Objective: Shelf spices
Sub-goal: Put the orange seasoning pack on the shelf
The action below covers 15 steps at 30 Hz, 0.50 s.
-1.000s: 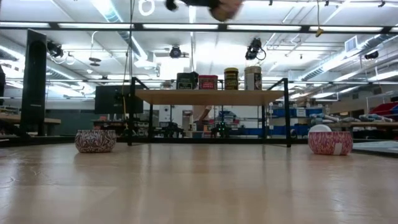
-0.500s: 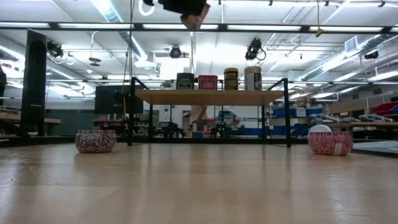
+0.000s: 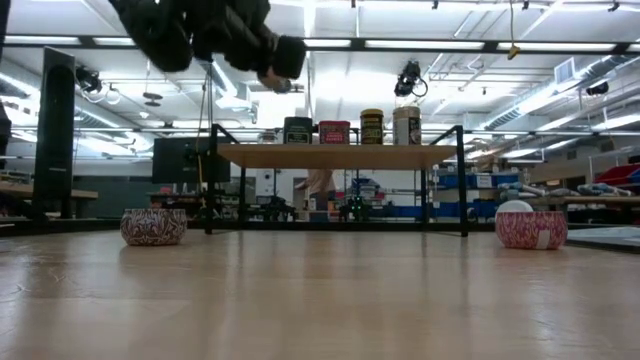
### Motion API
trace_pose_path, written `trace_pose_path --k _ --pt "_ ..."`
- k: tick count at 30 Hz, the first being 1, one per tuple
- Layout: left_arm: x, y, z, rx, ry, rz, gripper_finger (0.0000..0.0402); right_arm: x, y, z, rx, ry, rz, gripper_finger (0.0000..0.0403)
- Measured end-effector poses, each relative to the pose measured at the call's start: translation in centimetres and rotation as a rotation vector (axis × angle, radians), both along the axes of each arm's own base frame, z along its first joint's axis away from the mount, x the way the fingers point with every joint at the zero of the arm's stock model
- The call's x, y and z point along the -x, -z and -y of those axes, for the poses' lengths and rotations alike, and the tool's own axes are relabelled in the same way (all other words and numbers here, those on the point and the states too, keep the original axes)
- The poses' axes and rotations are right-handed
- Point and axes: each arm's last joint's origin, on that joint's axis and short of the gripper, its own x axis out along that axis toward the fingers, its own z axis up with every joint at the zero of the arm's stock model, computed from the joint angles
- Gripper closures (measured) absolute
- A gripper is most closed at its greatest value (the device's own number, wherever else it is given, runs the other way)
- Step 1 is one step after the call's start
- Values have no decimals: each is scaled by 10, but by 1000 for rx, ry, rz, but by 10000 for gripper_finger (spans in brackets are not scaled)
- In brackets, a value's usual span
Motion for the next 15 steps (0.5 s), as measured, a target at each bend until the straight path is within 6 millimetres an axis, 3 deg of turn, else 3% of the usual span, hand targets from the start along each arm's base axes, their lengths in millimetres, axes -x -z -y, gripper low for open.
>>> trace_pose_path --k 5,15 --pt "-4 32 -6 2 -39 -99 401 0 0 0 -2 0 1 281" --pt "-14 61 -15 10 -109 -160 401 0 0 0 -6 0 1 281"
